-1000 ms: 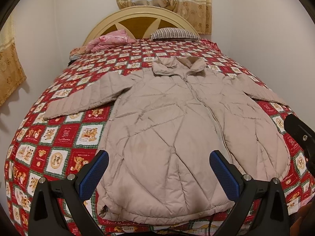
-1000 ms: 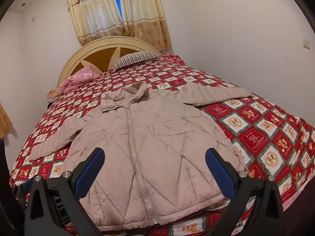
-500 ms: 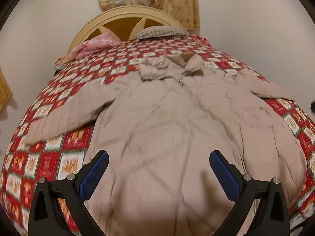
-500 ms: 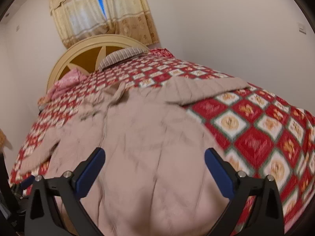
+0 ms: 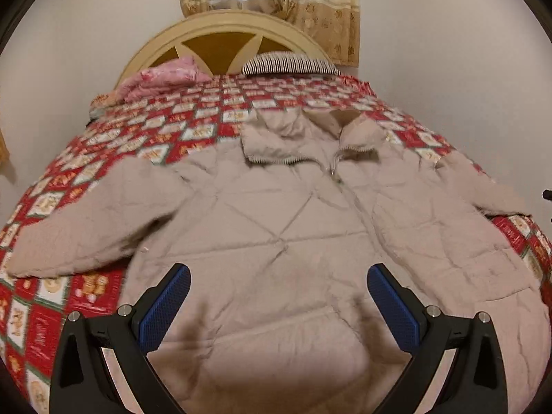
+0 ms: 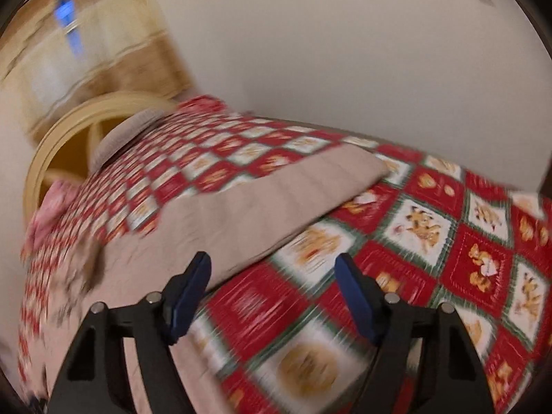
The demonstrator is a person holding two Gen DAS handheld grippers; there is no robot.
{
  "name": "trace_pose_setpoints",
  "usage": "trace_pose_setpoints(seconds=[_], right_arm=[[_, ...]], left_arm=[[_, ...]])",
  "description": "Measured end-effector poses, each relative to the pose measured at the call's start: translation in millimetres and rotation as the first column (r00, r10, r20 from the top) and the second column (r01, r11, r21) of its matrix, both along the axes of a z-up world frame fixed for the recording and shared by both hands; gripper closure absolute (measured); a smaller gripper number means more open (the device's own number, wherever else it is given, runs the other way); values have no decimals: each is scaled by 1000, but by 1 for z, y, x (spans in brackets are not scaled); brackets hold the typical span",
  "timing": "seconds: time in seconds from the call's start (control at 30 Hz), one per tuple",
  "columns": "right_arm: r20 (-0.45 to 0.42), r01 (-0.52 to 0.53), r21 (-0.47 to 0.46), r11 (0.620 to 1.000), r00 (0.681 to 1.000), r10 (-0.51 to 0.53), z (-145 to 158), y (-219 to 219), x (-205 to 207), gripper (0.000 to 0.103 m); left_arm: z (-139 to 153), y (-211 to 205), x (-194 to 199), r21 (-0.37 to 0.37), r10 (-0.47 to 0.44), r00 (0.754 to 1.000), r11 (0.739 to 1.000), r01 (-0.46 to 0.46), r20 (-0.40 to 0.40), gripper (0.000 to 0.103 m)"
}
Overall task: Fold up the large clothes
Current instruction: 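Grasp the jacket sleeve with the right tool and lift it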
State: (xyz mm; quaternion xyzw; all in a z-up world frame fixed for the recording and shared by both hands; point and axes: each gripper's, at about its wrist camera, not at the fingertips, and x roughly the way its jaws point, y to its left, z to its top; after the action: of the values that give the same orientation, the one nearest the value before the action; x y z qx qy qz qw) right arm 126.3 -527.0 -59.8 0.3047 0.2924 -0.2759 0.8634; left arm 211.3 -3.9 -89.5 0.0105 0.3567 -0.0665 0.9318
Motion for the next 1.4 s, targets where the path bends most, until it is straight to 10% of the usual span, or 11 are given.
trace_pose_setpoints(seconds=[0.53, 0.83, 1.33, 1.4], right_arm=[[17, 238, 188, 953, 969, -245, -60, -137, 47, 26], [-78, 235, 117, 965, 971, -227, -66, -154, 58, 86], [146, -3, -38, 999, 989, 8, 55, -81, 28, 95], [150, 36, 1, 999, 988, -35, 55, -86, 25, 81]], left_arm=[[-52, -3, 19, 4, 24, 989, 1000, -24, -146, 1], [-55, -3, 23, 7, 25, 986, 1000, -24, -162, 1], [-56, 2, 23, -26, 16, 985, 999, -21, -172, 1], [-55, 3, 23, -33, 15, 985, 999, -21, -173, 1]])
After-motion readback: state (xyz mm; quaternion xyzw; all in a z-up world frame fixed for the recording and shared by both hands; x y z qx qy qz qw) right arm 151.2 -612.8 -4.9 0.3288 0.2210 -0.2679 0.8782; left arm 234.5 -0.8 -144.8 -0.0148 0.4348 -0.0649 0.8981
